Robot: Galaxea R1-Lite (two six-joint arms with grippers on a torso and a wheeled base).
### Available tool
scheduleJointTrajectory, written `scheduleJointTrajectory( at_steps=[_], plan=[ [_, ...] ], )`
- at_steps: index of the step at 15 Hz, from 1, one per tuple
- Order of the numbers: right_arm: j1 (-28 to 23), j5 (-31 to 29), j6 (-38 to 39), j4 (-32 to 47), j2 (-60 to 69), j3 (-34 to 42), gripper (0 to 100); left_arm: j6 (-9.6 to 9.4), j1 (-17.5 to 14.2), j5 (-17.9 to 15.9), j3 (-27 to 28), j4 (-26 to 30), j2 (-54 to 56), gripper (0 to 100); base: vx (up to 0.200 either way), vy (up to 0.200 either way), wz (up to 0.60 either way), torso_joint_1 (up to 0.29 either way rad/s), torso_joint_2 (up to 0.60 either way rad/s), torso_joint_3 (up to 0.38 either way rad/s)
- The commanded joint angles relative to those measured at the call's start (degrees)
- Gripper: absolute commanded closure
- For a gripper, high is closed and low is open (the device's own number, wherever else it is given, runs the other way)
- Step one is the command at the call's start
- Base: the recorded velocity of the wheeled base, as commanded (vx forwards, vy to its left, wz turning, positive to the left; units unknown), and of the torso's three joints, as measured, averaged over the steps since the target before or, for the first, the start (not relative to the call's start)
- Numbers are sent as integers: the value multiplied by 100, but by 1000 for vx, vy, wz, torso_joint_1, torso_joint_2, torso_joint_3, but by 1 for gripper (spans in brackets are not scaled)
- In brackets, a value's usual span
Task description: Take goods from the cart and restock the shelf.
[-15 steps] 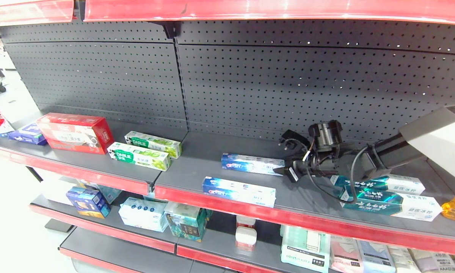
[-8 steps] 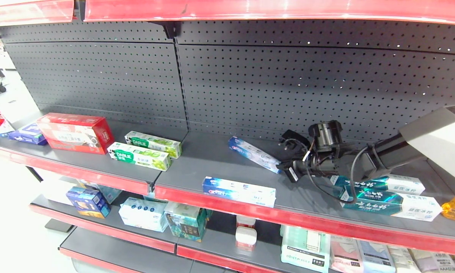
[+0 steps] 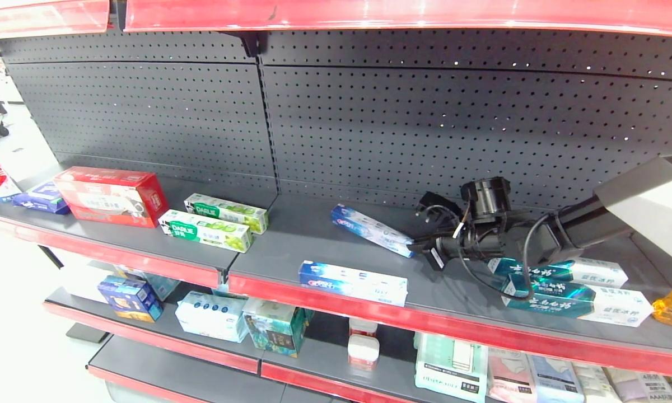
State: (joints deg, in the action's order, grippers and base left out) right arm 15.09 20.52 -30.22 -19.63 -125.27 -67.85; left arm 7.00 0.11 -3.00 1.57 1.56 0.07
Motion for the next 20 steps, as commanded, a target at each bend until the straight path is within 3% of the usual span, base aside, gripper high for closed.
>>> scheduleJointTrajectory(
  at_steps=[1, 8, 20],
  plan=[
    [-15, 31, -28, -15, 38, 18, 100, 3, -2, 1, 1, 2, -7, 0, 0, 0, 0, 0, 0, 0],
    [-191, 989, -494, -6, 29, 44, 100, 3, -2, 1, 1, 2, -7, 0, 0, 0, 0, 0, 0, 0],
    [-578, 1464, -1302, 3, 117, 193, 100, 3, -2, 1, 1, 2, -7, 0, 0, 0, 0, 0, 0, 0]
  ],
)
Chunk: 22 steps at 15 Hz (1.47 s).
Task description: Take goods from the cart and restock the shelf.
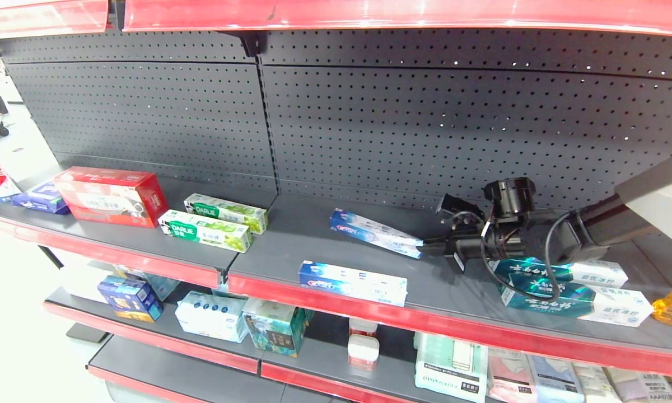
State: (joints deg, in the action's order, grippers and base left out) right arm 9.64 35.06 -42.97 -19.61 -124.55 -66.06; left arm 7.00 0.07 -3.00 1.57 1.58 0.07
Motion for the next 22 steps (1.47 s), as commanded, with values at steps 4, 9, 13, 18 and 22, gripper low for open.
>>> scheduleJointTrajectory(
  at_steps=[4, 9, 13, 18, 22],
  plan=[
    [-147, 54, -343, 2, 124, 164, 100, 3, 1, 1, 1, 0, -7, 0, 0, 0, 0, 0, 0, 0],
    [-173, 89, -633, 2, 142, 357, 100, 3, 1, 1, 1, 0, -7, 0, 0, 0, 0, 0, 0, 0],
    [-173, 194, -721, 2, 142, 375, 100, 3, 1, 1, 1, 0, -7, 0, 0, 0, 0, 0, 0, 0],
    [-112, 185, -721, 2, 63, 445, 100, 3, 1, 1, 1, 0, -7, 0, 0, 0, 0, 0, 0, 0],
    [-77, 177, -721, 2, 10, 427, 100, 3, 1, 1, 1, 0, -7, 0, 0, 0, 0, 0, 0, 0]
  ],
)
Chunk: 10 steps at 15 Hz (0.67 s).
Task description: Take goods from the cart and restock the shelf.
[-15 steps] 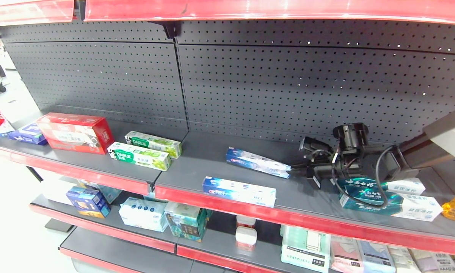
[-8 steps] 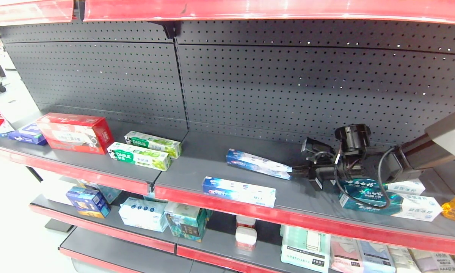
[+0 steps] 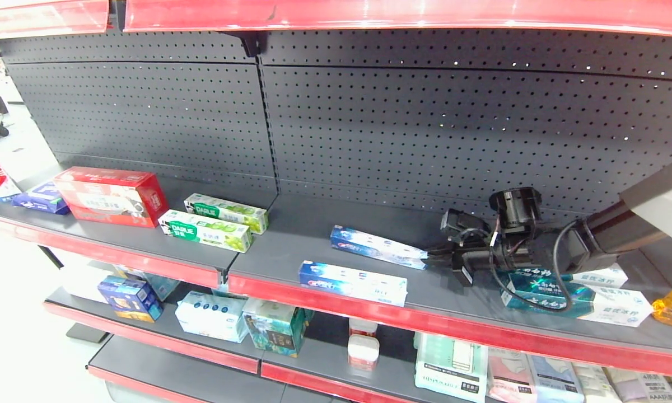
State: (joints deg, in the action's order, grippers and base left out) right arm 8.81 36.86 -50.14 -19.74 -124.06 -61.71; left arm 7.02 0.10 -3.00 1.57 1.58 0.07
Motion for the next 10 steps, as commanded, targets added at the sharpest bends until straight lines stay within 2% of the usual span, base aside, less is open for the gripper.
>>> scheduleJointTrajectory(
  at_steps=[1, 4, 5, 10],
  plan=[
    [-2, -4, -13, 14, -39, -8, 100, 1, -1, 1, 1, 0, -7, 0, 0, 0, 0, 0, 0, 0],
    [-2, -4, -13, 14, -39, 1, 100, 1, -1, 1, 1, 0, -7, 0, 0, 0, 0, 0, 0, 0],
    [6, -4, -13, 14, -39, 1, 0, 1, -1, 1, 1, 0, -7, 0, 0, 0, 0, 0, 0, 0],
    [-11, -4, -5, 14, -4, 19, 0, 1, -1, 1, 1, 0, -7, 0, 0, 0, 0, 0, 0, 0]
  ],
)
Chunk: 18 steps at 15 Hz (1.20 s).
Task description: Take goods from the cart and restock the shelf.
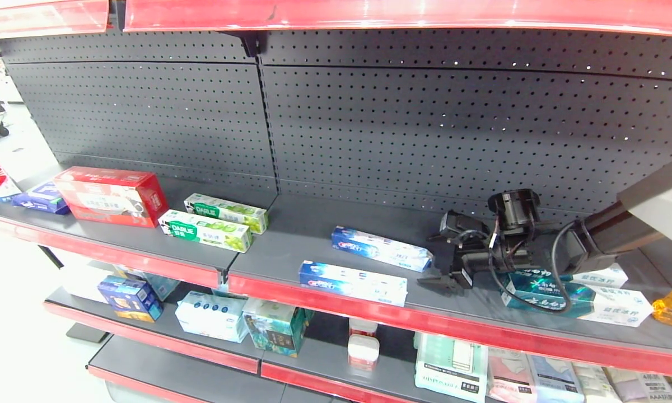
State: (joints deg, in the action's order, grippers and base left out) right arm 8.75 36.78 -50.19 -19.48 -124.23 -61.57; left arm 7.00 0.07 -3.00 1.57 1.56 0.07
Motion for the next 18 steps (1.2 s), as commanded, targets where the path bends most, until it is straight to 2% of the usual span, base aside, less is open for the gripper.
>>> scheduleJointTrajectory(
  at_steps=[1, 10, 18],
  plan=[
    [-14, 5, 0, -21, 22, -4, 0, 3, 1, 1, 1, 2, -7, 0, 0, 0, 0, 0, 0, 0],
    [-75, -461, 202, -29, 4, -215, 0, 3, 1, 1, 1, 2, -7, 0, 0, 0, 0, 0, 0, 0],
    [-102, -505, 246, -21, -31, -276, 0, 3, 1, 1, 1, 2, -7, 0, 0, 0, 0, 0, 0, 0]
  ],
)
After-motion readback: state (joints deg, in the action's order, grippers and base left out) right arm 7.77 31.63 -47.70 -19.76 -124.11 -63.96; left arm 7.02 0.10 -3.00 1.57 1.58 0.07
